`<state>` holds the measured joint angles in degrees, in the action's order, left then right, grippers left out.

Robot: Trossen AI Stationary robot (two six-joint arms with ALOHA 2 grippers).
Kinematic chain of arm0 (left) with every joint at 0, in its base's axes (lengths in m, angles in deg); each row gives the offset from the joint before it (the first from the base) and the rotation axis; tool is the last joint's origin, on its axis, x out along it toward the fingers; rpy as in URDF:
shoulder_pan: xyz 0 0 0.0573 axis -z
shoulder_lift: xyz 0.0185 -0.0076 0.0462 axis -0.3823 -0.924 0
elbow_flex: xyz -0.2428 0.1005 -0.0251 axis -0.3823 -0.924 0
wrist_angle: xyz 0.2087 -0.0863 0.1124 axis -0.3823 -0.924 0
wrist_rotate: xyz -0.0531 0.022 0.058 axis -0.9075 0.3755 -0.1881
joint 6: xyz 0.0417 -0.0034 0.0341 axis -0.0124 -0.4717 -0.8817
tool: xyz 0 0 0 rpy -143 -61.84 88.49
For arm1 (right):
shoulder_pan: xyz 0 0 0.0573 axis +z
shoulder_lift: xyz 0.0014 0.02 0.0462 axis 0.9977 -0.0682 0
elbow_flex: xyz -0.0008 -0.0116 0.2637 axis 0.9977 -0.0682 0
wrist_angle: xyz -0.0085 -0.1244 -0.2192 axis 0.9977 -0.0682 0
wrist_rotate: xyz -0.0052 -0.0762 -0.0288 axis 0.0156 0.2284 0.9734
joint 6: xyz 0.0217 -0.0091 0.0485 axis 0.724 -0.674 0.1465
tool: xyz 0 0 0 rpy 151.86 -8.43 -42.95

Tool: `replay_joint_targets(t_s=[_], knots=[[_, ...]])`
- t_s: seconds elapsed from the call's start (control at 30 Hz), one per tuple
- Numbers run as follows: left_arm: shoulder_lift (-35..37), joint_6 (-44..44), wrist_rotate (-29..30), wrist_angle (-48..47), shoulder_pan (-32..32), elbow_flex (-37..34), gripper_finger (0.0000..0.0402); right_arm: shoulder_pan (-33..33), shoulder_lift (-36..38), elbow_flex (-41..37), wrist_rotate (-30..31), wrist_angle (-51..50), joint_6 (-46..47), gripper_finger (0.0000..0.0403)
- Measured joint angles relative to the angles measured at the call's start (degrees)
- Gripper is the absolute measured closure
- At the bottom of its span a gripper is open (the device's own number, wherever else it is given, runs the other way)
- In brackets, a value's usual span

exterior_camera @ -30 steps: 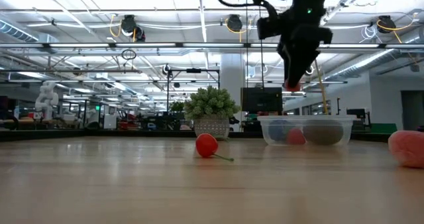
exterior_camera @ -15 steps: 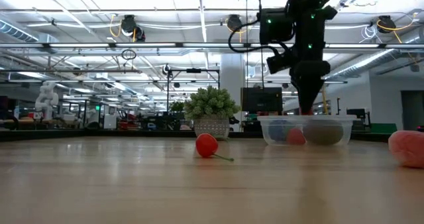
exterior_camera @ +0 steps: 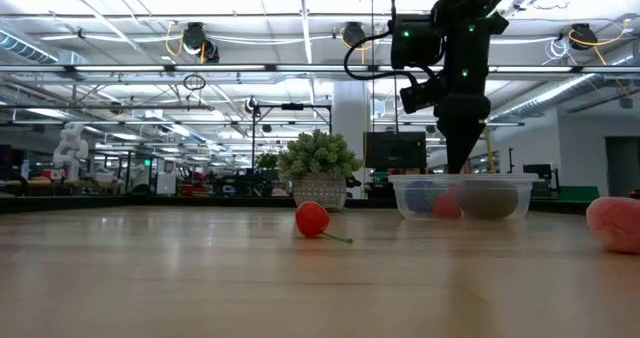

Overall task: Pick and placing Produce into tupperware
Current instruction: Put the pink peach into the transparent bin

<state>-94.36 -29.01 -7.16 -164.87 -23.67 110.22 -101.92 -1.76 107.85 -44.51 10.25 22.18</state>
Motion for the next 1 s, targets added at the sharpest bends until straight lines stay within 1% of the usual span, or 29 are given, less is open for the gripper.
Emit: replay_joint_targets(t_s=[0.17, 0.33, 0.53, 0.67, 0.8, 0.9, 1.0], knots=[[0.0, 0.0, 0.0, 0.02, 0.01, 0.0, 0.0146, 0.0, 0.01, 0.0, 0.02, 0.09, 0.19, 0.0202], [0.0, 0.11, 0.0, 0.04, 0.02, 0.0, 0.0146, 0.0, 0.0, 0.0, 0.13, 1.18, -0.91, 0.0196], [0.0, 1.23, -0.02, -0.39, 1.21, 0.0, 0.0146, 0.28, 0.0, 0.0, -0.47, 11.26, -2.02, 0.0196], [0.0, 3.2, -1.07, -2.44, 3.29, 0.0, 0.0147, 1.4, 0.0, 0.0, -6.28, 18.17, -2.03, 0.0195], [0.0, 5.93, -1.03, -4.49, 5.33, 0.01, 0.0147, 4.17, 0.01, 0.0, -11.78, 22.39, -0.8, 0.0195], [0.04, 8.13, -0.94, -3.58, 6.85, -1.58, 0.0147, 7.63, -0.01, 0.0, -14.19, 23.36, 0.35, 0.0195], [0.01, 9.0, -0.92, -2.41, 8.47, -5.72, 0.0147, 12.11, 0.01, 0.0, -14.91, 23.86, 1.12, 0.0195]])
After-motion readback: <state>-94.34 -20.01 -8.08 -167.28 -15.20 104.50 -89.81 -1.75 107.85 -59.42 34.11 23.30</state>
